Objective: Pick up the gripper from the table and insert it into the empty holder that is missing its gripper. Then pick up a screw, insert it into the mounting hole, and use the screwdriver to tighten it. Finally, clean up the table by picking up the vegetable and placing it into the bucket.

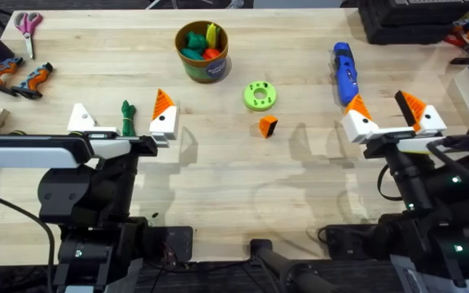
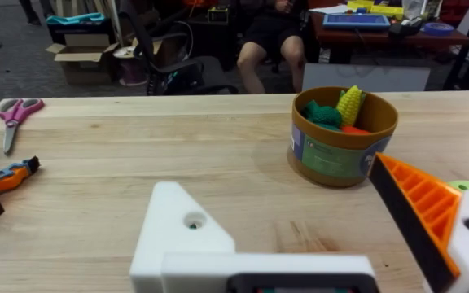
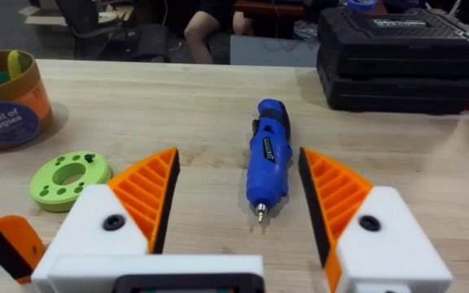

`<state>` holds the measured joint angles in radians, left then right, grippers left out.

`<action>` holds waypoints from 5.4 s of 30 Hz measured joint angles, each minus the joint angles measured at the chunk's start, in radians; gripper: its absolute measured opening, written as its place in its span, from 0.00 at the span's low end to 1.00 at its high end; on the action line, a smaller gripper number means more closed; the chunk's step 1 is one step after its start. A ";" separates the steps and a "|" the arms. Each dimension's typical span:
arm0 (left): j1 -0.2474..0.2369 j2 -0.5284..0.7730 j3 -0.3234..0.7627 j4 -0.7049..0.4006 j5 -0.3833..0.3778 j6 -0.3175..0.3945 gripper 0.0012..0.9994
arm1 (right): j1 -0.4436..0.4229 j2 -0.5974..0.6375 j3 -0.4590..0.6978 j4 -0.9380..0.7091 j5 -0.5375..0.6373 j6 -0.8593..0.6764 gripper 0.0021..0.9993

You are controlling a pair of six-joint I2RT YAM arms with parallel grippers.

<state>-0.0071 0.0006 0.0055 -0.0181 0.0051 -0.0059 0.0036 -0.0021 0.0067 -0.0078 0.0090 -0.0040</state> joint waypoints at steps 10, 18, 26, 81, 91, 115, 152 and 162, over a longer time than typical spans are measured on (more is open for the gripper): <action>0.000 0.000 0.000 0.000 0.000 0.000 0.99 | 0.000 0.000 0.000 -0.001 0.000 0.000 0.84; 0.000 0.000 0.000 0.000 0.000 0.000 0.99 | 0.000 0.000 0.000 0.000 0.000 0.000 0.84; 0.000 0.001 0.031 -0.129 0.002 0.001 0.99 | 0.000 0.000 0.011 -0.027 0.001 0.000 0.84; 0.023 1.153 1.319 -1.150 -0.053 0.017 0.99 | 0.000 1.181 1.284 -1.017 -0.010 -0.003 0.99; 0.183 1.372 1.112 -1.034 -0.027 0.052 0.99 | 0.000 1.181 1.284 -1.018 -0.010 -0.003 0.99; 0.309 1.700 1.037 -0.785 0.110 0.167 0.27 | 0.000 1.182 1.284 -1.018 -0.010 -0.003 0.99; 0.314 0.990 1.038 -0.843 0.701 -0.108 0.99 | 0.000 1.181 1.284 -1.019 -0.010 -0.003 0.99; 0.268 0.958 1.033 -0.802 0.708 -0.152 0.99 | 0.000 1.181 1.284 -1.019 -0.010 -0.003 0.99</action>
<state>0.2609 0.9583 1.0383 -0.8204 0.7136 -0.1579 0.0036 1.1793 1.2903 -1.0264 -0.0007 -0.0071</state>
